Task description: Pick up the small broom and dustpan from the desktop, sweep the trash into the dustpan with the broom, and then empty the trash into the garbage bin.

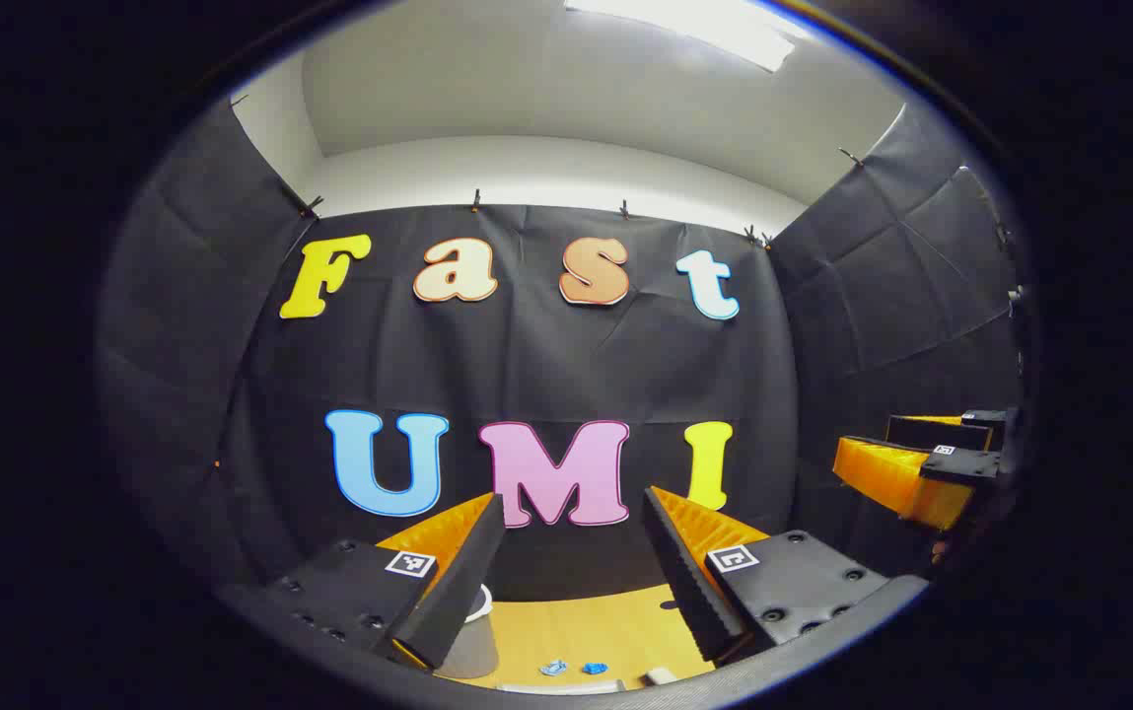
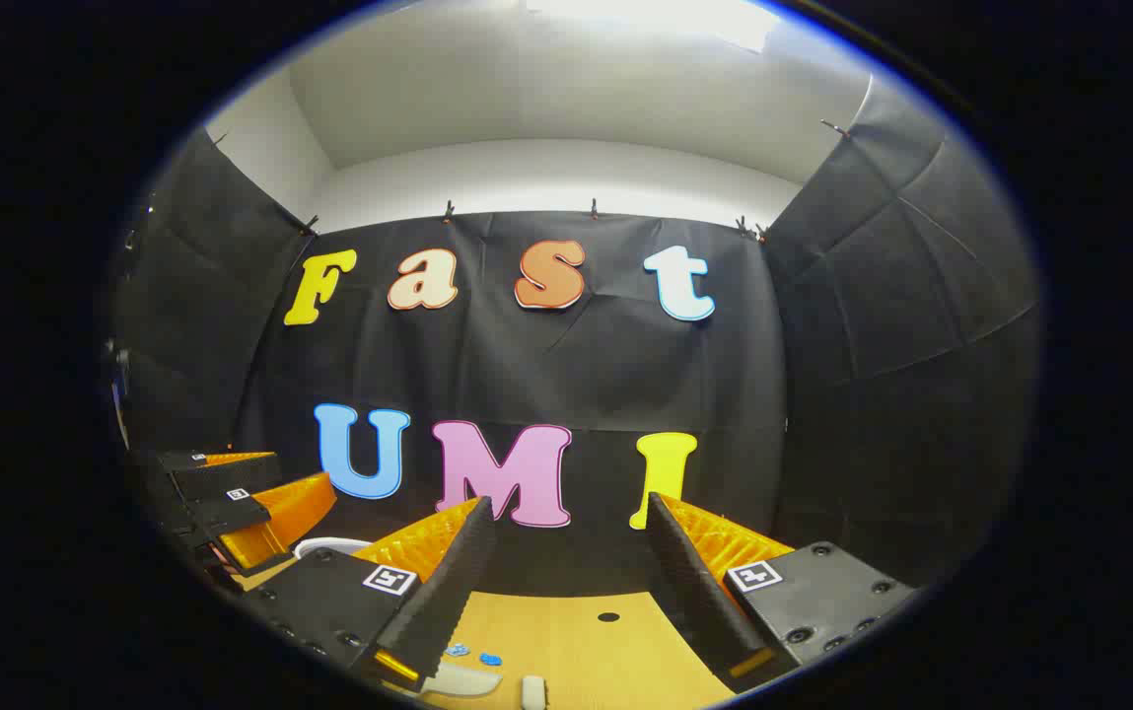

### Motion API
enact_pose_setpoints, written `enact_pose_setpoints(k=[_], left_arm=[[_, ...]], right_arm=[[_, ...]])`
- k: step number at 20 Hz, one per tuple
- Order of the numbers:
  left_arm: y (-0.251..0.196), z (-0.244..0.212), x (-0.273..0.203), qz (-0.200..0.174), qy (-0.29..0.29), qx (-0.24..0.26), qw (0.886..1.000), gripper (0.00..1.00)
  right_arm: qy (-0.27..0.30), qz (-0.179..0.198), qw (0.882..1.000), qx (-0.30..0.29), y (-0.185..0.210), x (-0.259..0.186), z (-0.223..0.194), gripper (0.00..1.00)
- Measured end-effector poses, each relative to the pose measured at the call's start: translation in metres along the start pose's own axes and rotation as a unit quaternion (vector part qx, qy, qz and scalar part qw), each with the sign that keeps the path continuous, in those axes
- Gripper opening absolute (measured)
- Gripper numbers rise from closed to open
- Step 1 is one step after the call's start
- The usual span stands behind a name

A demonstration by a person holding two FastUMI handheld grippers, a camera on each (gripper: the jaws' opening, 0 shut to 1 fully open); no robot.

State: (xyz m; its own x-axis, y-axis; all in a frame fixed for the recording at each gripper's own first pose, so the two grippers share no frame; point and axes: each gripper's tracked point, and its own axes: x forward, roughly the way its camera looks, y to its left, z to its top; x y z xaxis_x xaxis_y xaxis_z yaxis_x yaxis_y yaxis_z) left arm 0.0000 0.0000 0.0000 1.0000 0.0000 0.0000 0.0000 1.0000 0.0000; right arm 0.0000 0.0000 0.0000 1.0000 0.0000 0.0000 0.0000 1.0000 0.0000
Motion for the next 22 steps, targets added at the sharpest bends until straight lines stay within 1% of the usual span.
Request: enact_pose_setpoints(k=[1,2,3,6,7,8,9,10,11,12,13,14,15,17,18,19,21,22], left_arm=[[-0.002,-0.001,0.002,-0.005,0.002,0.0,1.0,0.82],[-0.005,-0.004,0.004,-0.007,0.005,0.003,1.0,0.82],[-0.004,-0.005,0.003,-0.005,0.005,0.006,1.0,0.86],[0.002,0.0,-0.001,0.01,0.0,0.012,1.0,0.86],[0.006,-0.002,-0.003,0.016,0.002,0.011,1.0,0.84],[0.006,-0.005,-0.005,0.018,0.009,0.008,1.0,0.83],[0.006,-0.009,-0.008,0.018,0.016,0.007,1.0,0.79],[0.008,-0.01,-0.013,0.022,0.021,0.007,1.0,0.82],[0.011,-0.01,-0.015,0.027,0.021,0.009,0.999,0.83],[0.013,-0.009,-0.018,0.033,0.022,0.012,0.999,0.83],[0.015,-0.008,-0.02,0.038,0.025,0.016,0.999,0.84],[0.016,-0.005,-0.024,0.042,0.027,0.019,0.999,0.84],[0.017,-0.004,-0.026,0.046,0.026,0.022,0.998,0.85],[0.018,-0.003,-0.033,0.051,0.027,0.029,0.998,0.86],[0.019,-0.003,-0.035,0.053,0.029,0.029,0.998,0.83],[0.018,-0.004,-0.04,0.054,0.029,0.025,0.998,0.86],[0.018,-0.002,-0.048,0.055,0.026,0.013,0.998,0.86],[0.02,-0.001,-0.051,0.061,0.027,0.015,0.998,0.82]], right_arm=[[0.001,-0.006,1.0,-0.001,-0.002,0.001,-0.003,0.94],[0.005,-0.009,1.0,0.0,-0.004,0.001,-0.005,0.94],[0.008,-0.011,1.0,0.001,-0.005,0.001,-0.008,0.94],[0.014,-0.017,1.0,0.006,-0.009,0.004,-0.014,0.94],[0.015,-0.016,1.0,0.01,-0.008,0.003,-0.015,0.94],[0.014,-0.014,1.0,0.014,-0.007,0.003,-0.015,0.98],[0.011,-0.014,1.0,0.016,-0.006,0.003,-0.014,0.98],[0.01,-0.016,1.0,0.016,-0.007,0.004,-0.014,0.98],[0.01,-0.015,1.0,0.016,-0.007,0.004,-0.014,0.94],[0.011,-0.011,1.0,0.017,-0.005,0.003,-0.014,0.98],[0.013,-0.006,1.0,0.02,-0.003,0.002,-0.014,0.94],[0.016,0.0,1.0,0.024,0.0,0.001,-0.015,0.94],[0.016,0.006,0.999,0.028,0.004,-0.001,-0.015,0.98],[0.015,0.014,0.999,0.028,0.011,-0.005,-0.018,0.98],[0.015,0.017,0.999,0.026,0.012,-0.007,-0.018,0.98],[0.014,0.02,0.999,0.025,0.014,-0.009,-0.017,0.98],[0.01,0.022,0.999,0.021,0.02,-0.013,-0.015,0.98],[0.007,0.024,1.0,0.018,0.022,-0.015,-0.012,0.94]])
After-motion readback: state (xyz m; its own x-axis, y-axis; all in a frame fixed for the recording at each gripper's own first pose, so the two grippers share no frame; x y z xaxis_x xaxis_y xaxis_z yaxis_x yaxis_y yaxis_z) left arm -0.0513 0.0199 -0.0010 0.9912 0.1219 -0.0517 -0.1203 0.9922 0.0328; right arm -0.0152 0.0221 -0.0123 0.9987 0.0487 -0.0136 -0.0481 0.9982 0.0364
